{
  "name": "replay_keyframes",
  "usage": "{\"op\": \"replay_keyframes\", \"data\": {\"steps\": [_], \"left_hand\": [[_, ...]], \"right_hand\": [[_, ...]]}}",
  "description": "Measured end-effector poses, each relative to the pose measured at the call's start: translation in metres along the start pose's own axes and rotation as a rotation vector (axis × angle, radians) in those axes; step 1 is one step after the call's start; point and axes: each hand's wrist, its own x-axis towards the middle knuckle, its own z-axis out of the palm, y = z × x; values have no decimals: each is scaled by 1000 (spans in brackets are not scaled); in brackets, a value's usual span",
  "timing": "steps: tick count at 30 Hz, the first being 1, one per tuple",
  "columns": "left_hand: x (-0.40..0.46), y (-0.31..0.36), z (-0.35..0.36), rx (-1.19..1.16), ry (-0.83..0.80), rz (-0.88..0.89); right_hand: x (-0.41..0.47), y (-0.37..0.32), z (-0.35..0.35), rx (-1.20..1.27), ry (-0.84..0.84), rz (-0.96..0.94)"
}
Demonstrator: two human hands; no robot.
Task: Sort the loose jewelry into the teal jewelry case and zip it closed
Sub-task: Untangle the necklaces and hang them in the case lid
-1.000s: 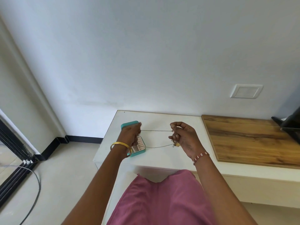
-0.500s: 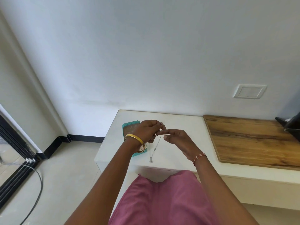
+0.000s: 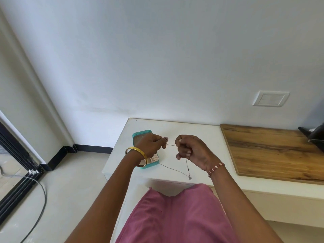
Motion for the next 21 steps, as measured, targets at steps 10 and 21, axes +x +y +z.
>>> {"op": "replay_keyframes", "data": {"steps": [10,21], "left_hand": [[6,-15,-25,-371,101,-43],[3,0,12,-192,-24,30]], "right_hand": [[-9,8,-22,-278,204,32],[9,18,5,-158,23,102]]}}
